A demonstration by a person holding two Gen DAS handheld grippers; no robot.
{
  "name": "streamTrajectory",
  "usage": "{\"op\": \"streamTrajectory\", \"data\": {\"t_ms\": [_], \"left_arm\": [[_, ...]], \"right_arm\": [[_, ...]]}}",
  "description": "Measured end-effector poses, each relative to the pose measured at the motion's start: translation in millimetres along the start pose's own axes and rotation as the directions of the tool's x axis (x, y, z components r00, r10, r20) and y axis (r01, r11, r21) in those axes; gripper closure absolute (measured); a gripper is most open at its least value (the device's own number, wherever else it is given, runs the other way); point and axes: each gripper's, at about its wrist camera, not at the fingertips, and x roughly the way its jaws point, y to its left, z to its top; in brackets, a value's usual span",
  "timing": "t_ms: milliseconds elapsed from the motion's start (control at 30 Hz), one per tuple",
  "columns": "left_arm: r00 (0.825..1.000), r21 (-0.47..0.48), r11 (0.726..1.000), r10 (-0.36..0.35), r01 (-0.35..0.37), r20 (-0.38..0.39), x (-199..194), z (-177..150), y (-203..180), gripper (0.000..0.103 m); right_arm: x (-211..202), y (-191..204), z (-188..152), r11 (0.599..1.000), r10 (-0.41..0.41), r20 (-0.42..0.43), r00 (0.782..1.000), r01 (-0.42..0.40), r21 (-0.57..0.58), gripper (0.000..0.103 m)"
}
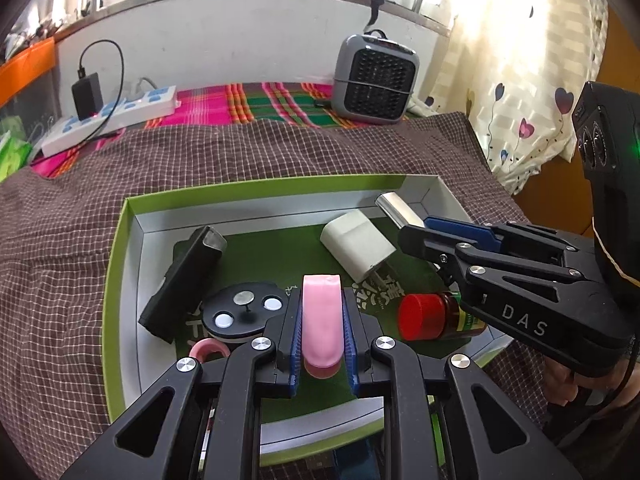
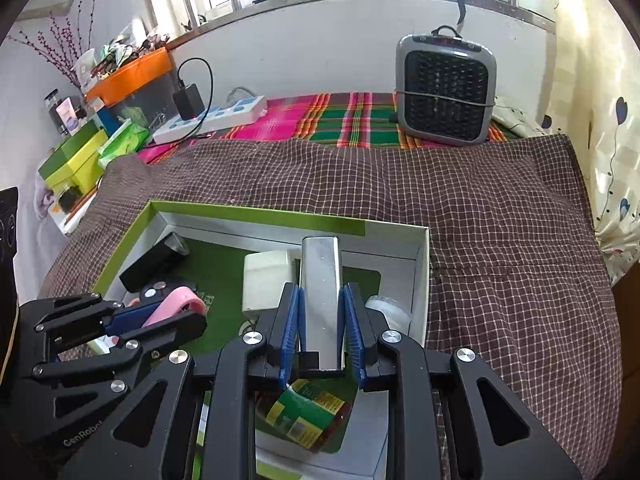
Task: Organize rigid objects
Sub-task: 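Lower the pink stapler with the left tool while the right tool lowers the silver bar into the box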
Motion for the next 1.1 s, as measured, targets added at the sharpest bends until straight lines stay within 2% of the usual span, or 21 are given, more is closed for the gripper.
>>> {"op": "streamTrajectory", "data": {"t_ms": [600, 1100], "left_arm": [[1.000, -0.001, 1.000, 0.021, -0.021, -0.018, 9, 1, -1, 0.086], [1.000, -0.001, 1.000, 0.019, -0.019, -0.019, 10, 2, 1, 0.086]], "right_arm": [[12, 5, 1, 0.998, -0.037, -0.016, 0.999, 0.036, -0.042, 0.079], [13, 6, 1, 0.999, -0.030, -0.016, 0.999, 0.029, -0.041, 0.079]]}}
